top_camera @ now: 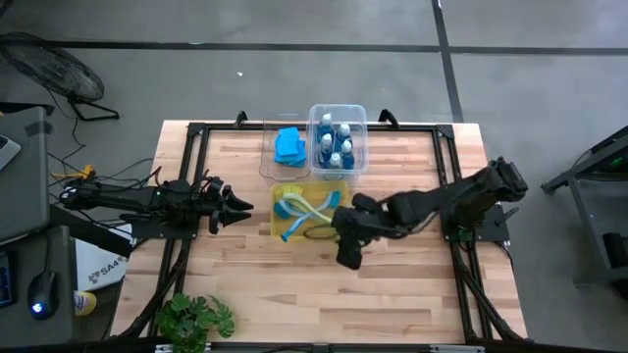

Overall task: Pick & Place Kitchen Sink Supplies
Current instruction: Return to Home Position

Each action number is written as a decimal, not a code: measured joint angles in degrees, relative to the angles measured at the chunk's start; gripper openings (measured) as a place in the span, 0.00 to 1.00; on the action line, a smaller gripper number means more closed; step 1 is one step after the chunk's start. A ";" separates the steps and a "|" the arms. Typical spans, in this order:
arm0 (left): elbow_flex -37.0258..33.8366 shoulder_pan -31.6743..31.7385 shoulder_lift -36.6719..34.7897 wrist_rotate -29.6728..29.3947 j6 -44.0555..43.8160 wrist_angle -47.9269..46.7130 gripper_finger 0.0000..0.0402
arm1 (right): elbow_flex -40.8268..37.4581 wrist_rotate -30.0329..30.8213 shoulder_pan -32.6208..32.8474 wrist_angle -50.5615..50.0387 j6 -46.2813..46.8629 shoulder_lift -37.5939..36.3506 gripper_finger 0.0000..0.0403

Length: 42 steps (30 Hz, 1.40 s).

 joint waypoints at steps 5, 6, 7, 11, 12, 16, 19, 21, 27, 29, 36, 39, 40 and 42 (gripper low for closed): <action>0.00 0.00 0.00 0.00 0.00 -0.02 0.49 | 0.00 4.32 3.64 2.09 -0.84 -0.03 0.52; 0.00 -0.02 0.00 0.00 0.00 -0.02 0.49 | -0.02 4.45 3.96 2.66 -1.27 0.00 0.52; 0.00 0.00 -0.02 0.00 0.00 -0.02 0.49 | -0.02 4.39 4.23 3.43 -1.95 0.02 0.52; 0.00 -0.02 0.00 0.00 0.00 -0.02 0.49 | -0.02 4.28 4.57 6.45 -5.26 0.02 0.52; 0.00 -0.01 -0.01 0.00 0.00 -0.02 0.49 | -0.05 4.33 4.59 7.20 -6.51 0.03 0.52; 0.00 -0.01 -0.01 0.00 0.01 -0.02 0.49 | -4.59 3.97 3.84 15.34 -11.28 -2.71 0.52; 0.00 0.00 0.00 0.00 0.00 -0.02 0.49 | -12.13 2.67 2.95 21.57 -11.81 -6.27 0.52; 0.00 -0.02 -0.01 -0.02 0.00 -0.08 0.49 | -18.14 1.30 2.51 24.78 -11.43 -8.79 0.52; 0.00 0.00 0.00 -0.04 0.00 -0.13 0.49 | -36.95 1.30 1.86 33.87 -9.83 -21.48 0.52; 0.00 -0.01 0.00 -0.04 0.00 -0.13 0.49 | -43.08 1.91 1.86 38.11 -9.63 -26.25 0.52; 0.00 -0.02 0.00 -0.07 0.00 -0.15 0.49 | -60.72 3.87 1.76 46.37 -9.12 -42.60 0.52; 0.00 0.00 0.00 -0.07 0.00 -0.13 0.49 | -65.95 4.21 0.67 48.03 -9.25 -48.70 0.52; 0.00 -0.01 -0.01 -0.07 0.00 -0.13 0.49 | -67.74 4.27 0.22 48.13 -9.35 -50.53 0.52; 0.00 -0.01 0.00 -0.07 0.01 -0.15 0.49 | -70.83 4.27 -0.68 49.68 -9.24 -54.17 0.52</action>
